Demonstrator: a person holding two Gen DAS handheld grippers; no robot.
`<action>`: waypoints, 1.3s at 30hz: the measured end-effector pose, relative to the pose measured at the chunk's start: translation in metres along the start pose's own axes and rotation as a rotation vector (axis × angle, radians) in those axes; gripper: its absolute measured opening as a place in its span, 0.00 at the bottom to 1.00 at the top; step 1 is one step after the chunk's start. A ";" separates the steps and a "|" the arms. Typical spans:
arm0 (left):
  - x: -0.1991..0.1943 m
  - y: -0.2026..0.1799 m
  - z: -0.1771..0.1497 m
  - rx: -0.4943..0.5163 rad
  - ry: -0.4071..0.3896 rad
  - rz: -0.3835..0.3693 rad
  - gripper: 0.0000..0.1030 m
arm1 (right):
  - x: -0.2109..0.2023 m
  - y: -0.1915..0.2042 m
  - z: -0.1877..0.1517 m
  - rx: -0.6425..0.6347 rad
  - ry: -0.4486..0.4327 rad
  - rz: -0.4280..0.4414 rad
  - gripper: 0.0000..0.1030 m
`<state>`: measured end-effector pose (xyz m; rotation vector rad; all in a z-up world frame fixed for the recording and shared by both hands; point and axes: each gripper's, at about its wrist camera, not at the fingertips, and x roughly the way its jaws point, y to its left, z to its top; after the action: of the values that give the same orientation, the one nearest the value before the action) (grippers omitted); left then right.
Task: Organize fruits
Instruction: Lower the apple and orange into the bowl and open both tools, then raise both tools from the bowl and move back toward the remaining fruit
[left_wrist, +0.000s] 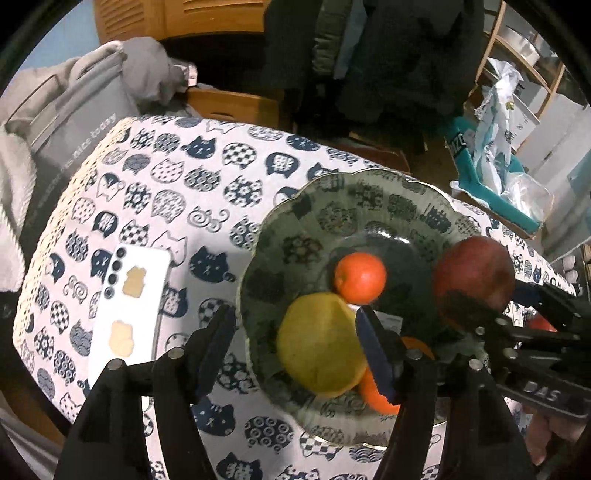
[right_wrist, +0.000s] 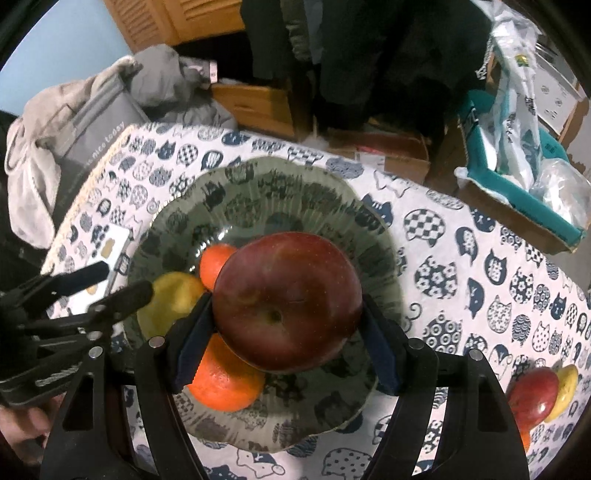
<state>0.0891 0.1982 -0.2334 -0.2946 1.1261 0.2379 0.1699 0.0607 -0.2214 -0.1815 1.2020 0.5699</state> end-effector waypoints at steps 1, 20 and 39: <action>0.000 0.003 -0.002 -0.008 0.003 0.001 0.67 | 0.003 0.002 0.000 -0.005 0.007 -0.003 0.74; -0.005 0.028 -0.011 -0.037 0.009 0.022 0.67 | 0.041 0.020 0.001 -0.019 0.111 -0.045 0.75; -0.051 0.014 -0.006 -0.021 -0.077 -0.004 0.71 | -0.044 0.012 0.010 -0.017 -0.086 -0.110 0.77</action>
<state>0.0583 0.2069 -0.1905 -0.3038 1.0474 0.2553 0.1614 0.0607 -0.1760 -0.2338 1.0971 0.4865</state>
